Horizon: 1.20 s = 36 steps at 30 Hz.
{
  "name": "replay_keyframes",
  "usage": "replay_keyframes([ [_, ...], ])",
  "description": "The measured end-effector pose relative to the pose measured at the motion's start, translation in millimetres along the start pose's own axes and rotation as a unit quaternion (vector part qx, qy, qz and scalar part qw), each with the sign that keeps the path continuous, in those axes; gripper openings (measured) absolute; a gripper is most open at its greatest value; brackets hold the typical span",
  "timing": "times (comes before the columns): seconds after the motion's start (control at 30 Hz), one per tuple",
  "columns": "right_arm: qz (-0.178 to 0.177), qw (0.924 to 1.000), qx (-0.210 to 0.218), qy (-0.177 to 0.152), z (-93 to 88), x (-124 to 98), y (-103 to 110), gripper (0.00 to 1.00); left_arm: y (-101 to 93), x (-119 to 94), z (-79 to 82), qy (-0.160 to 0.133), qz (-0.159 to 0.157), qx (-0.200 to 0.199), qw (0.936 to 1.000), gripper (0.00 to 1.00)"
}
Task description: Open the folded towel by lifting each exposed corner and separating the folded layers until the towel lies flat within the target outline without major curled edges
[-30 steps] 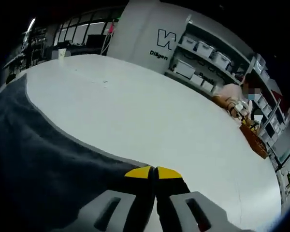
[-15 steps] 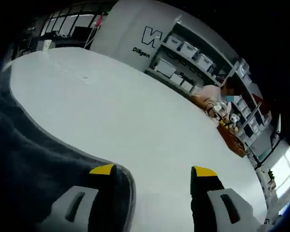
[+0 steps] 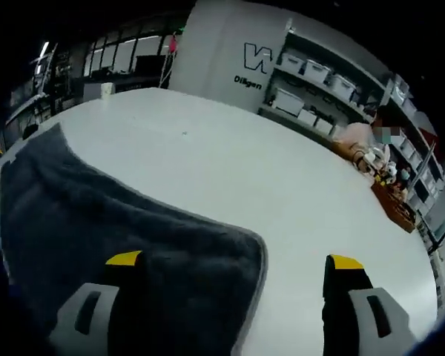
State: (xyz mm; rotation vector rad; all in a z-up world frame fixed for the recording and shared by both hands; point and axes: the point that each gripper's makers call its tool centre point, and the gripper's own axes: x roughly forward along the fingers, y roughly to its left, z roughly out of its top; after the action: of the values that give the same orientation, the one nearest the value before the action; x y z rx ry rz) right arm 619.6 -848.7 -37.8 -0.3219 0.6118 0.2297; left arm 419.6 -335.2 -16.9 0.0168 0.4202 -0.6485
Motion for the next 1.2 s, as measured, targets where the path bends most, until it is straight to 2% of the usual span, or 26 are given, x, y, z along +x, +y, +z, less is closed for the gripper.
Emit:
replay_keyframes([
  [0.3, 0.053, 0.9984, -0.013, -0.017, -25.9, -70, 49, 1.0, 12.2, 5, 10.7, -0.004, 0.005, -0.004, 1.0, 0.99],
  [0.5, 0.051, 0.9979, -0.024, -0.033, -41.1, -111, 65, 1.0, 14.7, 8, 21.4, -0.01, 0.004, -0.001, 0.9999, 0.99],
  [0.53, 0.056, 0.9972, -0.024, -0.044, -40.4, -118, 70, 1.0, 15.4, 9, 24.5, -0.012, 0.003, -0.001, 0.9999, 0.99],
  [0.6, 0.064, 0.996, -0.013, -0.061, -38.8, -127, 77, 1.0, 17.5, 10, 28.3, -0.015, 0.004, -0.003, 0.9999, 0.99],
  [0.7, 0.059, 0.995, -0.021, -0.077, -39.6, -141, 83, 1.0, 22.3, 15, 35.4, -0.021, 0.005, -0.004, 0.9998, 0.99],
  [0.8, 0.079, 0.993, -0.014, -0.086, -40.5, -147, 92, 1.0, 28.5, 18, 42.1, -0.029, 0.005, -0.009, 0.9995, 0.99],
  [0.9, 0.078, 0.9931, -0.014, -0.086, -45.1, -150, 92, 1.0, 42.7, 22, 51.6, -0.038, 0.008, -0.014, 0.9992, 0.99],
  [1.0, 0.077, 0.9931, -0.017, -0.086, -47.5, -153, 95, 1.0, 62.9, 29, 61.9, -0.044, 0.014, -0.016, 0.9988, 0.93],
  [1.07, 0.078, 0.993, -0.016, -0.086, -47.3, -154, 95, 1.0, 78.2, 38, 66.2, -0.039, 0.017, -0.016, 0.999, 0.91],
  [1.13, 0.082, 0.9924, -0.018, -0.09, -45.7, -154, 98, 1.0, 97.2, 48, 72.1, -0.035, 0.025, 0.001, 0.9991, 0.89],
  [1.2, 0.084, 0.9923, -0.021, -0.089, -45.4, -154, 100, 1.0, 118.7, 56, 77.6, -0.03, 0.036, 0.008, 0.9989, 0.83],
])
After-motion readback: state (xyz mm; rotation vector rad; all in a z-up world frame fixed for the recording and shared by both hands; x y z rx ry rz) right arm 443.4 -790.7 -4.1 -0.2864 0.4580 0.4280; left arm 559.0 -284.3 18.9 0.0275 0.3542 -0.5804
